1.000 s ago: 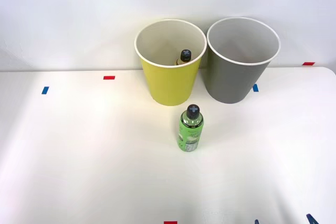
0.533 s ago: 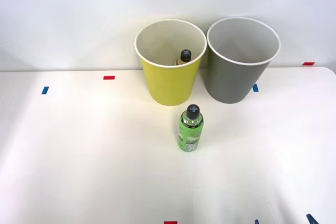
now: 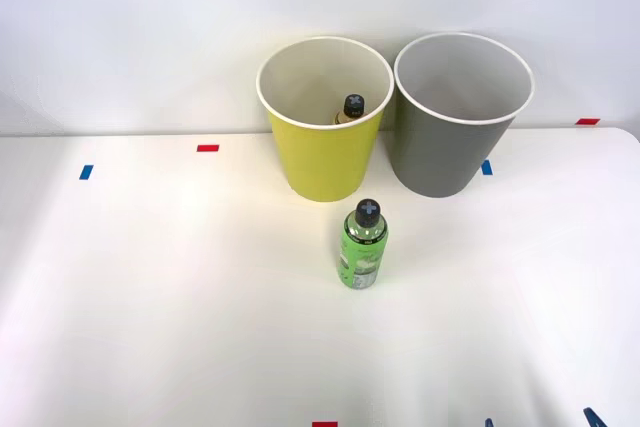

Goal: Put cans in the gray bin, plastic bottles in the light green bin

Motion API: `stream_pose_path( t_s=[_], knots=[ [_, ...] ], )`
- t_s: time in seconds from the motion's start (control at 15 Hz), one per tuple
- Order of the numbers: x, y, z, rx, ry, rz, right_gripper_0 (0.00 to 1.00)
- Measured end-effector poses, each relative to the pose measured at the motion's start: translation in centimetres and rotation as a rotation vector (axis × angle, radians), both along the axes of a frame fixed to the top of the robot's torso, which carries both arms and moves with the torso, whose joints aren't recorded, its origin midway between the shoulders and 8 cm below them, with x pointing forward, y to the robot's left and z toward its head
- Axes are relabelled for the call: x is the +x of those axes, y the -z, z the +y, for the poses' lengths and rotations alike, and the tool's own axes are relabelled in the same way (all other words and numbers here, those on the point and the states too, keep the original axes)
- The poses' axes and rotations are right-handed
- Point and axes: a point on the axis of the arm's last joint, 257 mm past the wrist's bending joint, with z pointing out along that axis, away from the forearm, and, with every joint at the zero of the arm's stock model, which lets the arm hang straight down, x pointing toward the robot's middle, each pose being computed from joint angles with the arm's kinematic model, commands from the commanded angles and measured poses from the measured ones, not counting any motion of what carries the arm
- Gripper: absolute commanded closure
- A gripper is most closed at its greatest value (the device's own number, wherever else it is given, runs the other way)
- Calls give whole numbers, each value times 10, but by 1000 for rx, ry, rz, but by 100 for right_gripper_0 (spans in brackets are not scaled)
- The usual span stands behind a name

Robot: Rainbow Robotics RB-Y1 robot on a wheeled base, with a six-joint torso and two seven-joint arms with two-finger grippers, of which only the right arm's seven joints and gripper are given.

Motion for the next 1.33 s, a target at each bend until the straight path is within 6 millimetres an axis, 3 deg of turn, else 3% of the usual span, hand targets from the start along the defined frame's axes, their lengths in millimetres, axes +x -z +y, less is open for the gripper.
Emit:
stream_pose_path(
  t_s=[0.27, 0.87, 1.33],
  knots=[
    [3, 10, 6, -1, -29, 14, 0],
    [28, -14, 41, -17, -214, -100, 0],
    [73, -25, 75, 5, -230, -145, 0]
  ],
)
